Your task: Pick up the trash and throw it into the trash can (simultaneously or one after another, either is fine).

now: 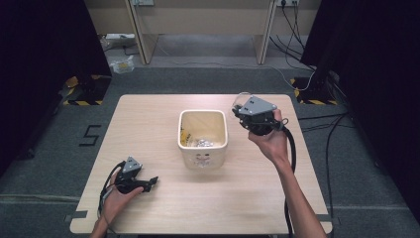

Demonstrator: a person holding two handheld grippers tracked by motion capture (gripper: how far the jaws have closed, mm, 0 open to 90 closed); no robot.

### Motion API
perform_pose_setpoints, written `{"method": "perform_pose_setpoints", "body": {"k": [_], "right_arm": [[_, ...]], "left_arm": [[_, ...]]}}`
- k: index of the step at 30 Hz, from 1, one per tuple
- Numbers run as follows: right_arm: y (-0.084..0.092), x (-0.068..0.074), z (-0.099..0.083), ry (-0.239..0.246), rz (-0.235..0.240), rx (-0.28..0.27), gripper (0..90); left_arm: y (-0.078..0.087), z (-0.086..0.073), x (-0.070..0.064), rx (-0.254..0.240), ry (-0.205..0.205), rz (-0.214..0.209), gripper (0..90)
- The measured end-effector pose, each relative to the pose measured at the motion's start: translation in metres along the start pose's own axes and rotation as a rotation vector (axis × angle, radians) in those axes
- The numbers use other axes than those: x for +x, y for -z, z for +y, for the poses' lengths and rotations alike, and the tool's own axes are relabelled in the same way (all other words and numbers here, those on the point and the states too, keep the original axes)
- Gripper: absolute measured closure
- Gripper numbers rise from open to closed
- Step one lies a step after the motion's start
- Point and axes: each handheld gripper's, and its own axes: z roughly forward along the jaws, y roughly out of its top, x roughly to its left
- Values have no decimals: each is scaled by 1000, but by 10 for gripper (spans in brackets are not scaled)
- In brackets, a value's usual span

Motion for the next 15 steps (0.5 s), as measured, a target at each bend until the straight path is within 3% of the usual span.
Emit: {"method": "perform_pose_setpoints", "body": {"k": [15], "right_arm": [[-8,33,28,51,112,-44,837]], "left_arm": [[0,0,0,1,-1,-1,148]]}}
